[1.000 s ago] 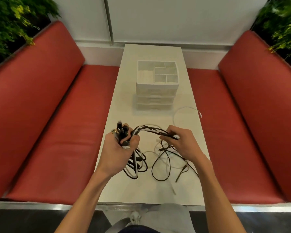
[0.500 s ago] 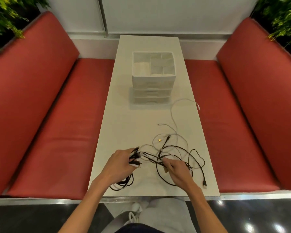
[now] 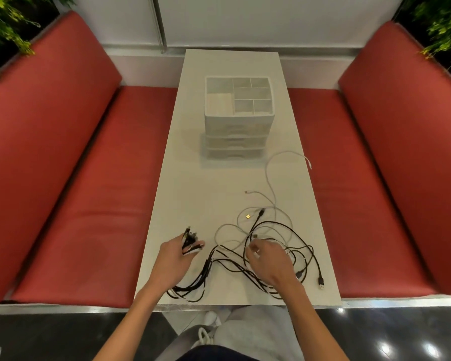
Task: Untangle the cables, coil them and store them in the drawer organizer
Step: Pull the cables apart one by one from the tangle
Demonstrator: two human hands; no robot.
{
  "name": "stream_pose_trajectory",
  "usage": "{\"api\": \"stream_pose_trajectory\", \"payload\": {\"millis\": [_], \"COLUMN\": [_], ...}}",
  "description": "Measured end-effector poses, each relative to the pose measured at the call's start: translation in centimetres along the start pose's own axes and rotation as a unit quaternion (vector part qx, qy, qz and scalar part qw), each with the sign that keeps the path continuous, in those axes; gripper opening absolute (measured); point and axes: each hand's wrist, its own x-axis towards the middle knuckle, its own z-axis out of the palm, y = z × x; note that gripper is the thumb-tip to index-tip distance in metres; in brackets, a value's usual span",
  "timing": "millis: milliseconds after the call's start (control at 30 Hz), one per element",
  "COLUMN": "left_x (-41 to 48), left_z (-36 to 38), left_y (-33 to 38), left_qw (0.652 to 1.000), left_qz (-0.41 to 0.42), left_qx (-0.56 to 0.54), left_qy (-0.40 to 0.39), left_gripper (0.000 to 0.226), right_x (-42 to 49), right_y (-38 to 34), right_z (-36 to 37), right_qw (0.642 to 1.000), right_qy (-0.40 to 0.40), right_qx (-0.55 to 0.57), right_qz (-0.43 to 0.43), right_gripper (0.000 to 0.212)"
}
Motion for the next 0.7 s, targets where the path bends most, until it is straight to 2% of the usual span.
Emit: {"api": "stream_pose_trajectory", "payload": {"millis": [67, 200, 300, 333, 400, 500, 633, 700], "left_x": [-0.1, -0.8, -1.1, -1.2, -1.2, -1.0, -0.6, -0.4], "left_z": [-0.8, -1.9, -2.1, -2.1, -2.0, -1.9, -1.9, -1.9], "left_y": [0.8, 2.9, 3.9, 4.1, 4.3, 4.2, 3.8, 3.7], "left_qw": [0.999, 0.997, 0.996, 0.996, 0.996, 0.995, 0.995, 0.995], "left_qz": [-0.018, -0.032, -0.018, -0.014, -0.01, -0.004, 0.008, 0.011], "left_qx": [-0.039, -0.059, -0.074, -0.073, -0.077, -0.084, -0.086, -0.085], "left_qy": [0.012, 0.03, 0.045, 0.046, 0.043, 0.043, 0.044, 0.046], "left_gripper": [0.011, 0.036, 0.044, 0.045, 0.047, 0.048, 0.049, 0.05], "right_x": [1.8, 6.2, 8.5, 9.0, 9.4, 9.5, 8.3, 7.1], "right_y": [0.1, 1.5, 3.0, 3.4, 3.8, 3.8, 4.2, 4.8], "right_z": [-0.9, -1.5, -0.7, -0.1, 0.3, 0.0, -1.9, -2.9], "right_qw": [0.999, 0.992, 0.997, 0.998, 0.999, 0.999, 0.998, 0.997], "right_qy": [0.044, 0.115, 0.056, 0.029, 0.008, 0.023, 0.054, 0.027], "right_qx": [0.015, 0.015, -0.003, -0.015, -0.028, -0.029, -0.02, -0.07], "right_qz": [0.017, 0.051, 0.052, 0.05, 0.039, 0.016, 0.013, -0.012], "right_gripper": [0.036, 0.018, 0.037, 0.036, 0.018, 0.002, 0.006, 0.005]}}
